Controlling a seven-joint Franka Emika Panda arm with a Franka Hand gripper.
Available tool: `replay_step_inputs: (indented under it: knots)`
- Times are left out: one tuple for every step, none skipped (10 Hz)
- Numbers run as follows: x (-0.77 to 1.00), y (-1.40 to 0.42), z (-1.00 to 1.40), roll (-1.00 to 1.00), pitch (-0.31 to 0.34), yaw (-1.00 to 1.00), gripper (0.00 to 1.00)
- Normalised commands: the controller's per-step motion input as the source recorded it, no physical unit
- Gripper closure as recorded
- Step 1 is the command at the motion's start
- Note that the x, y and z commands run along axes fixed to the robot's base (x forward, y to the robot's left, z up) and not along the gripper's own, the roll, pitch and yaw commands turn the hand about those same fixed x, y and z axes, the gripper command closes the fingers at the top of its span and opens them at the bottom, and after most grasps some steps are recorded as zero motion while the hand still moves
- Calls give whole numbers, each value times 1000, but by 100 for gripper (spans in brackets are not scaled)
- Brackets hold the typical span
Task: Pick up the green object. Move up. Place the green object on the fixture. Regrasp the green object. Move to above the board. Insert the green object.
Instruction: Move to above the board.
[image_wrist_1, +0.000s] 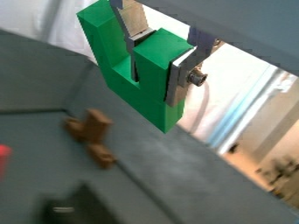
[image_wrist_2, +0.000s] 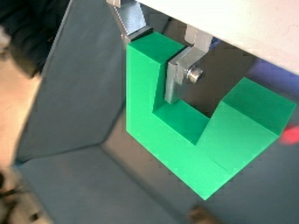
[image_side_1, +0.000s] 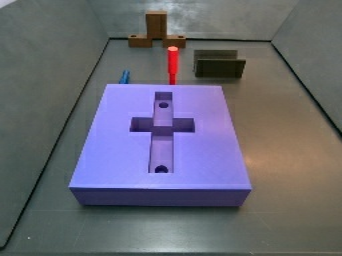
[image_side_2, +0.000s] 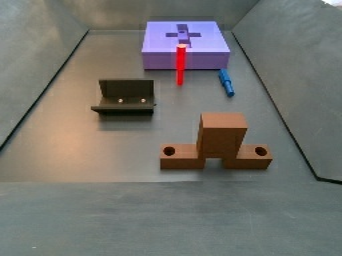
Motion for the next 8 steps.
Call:
replay_step_inputs:
  knots:
    - [-1400, -1390, 290, -1000, 125, 25, 100]
    - [-1400, -1370, 271, -1000, 121, 40, 100]
    - [-1400, -1388, 280, -1000, 121, 45, 100]
    - [-831, -779, 153, -1000, 103, 58, 100]
    - [-567, -515, 90, -1000, 98, 64, 100]
    - [-256, -226, 46, -1000, 94, 62, 100]
    - [-170, -135, 34, -1000, 74, 60, 100]
    - [-130, -43, 10, -895, 35, 53, 100]
